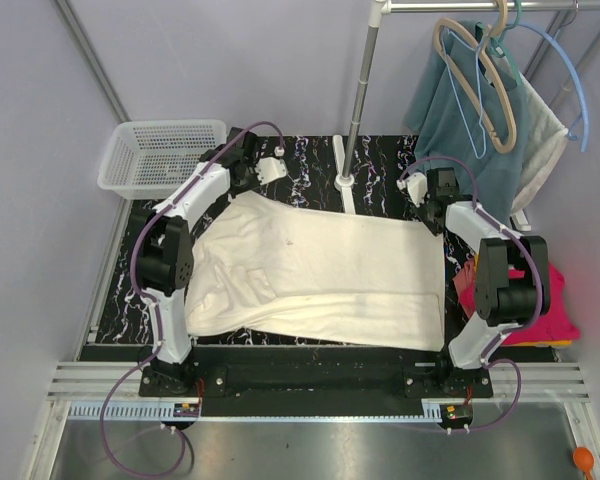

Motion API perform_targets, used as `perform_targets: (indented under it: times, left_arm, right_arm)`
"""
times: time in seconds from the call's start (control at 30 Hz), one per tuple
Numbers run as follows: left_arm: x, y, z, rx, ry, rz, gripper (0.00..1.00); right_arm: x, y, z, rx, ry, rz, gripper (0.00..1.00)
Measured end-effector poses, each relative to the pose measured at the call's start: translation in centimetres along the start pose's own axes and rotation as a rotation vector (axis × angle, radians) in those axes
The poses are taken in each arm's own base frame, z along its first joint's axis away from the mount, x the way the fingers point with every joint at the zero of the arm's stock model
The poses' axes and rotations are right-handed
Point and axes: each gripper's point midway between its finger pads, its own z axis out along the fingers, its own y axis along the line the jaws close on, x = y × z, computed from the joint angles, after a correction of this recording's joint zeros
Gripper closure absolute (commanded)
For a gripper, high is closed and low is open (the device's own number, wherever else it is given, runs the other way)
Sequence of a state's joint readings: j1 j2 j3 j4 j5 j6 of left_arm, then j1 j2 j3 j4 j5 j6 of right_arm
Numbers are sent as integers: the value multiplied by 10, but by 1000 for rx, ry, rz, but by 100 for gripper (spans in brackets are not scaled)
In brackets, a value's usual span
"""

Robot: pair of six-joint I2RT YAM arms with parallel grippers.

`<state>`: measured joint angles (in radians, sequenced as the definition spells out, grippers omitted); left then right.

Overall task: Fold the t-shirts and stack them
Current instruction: Fold the tshirt

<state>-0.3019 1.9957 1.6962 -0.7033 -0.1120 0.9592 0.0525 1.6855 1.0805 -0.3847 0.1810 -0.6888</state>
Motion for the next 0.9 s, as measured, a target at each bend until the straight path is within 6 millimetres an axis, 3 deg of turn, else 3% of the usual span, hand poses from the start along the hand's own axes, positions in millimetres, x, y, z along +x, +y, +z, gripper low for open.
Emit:
perform_targets:
  times: [0.23,0.53,0.73,0.9]
  left_arm:
    - [-3,12,5,-31,11,-2,100]
    - [-1,14,11,-47,34,-20,100]
    - [2,10,5,-55,41,-36,100]
    - [6,1,-18,-75,51,-26,100]
  right_arm:
    - [-18,-14,13,22,3,-24,100]
    - [-22,-16,19,20,6,-29,100]
    - [-25,-20,1,36,-22,-28,100]
    - [-26,-19,-27,57,-63,-30,100]
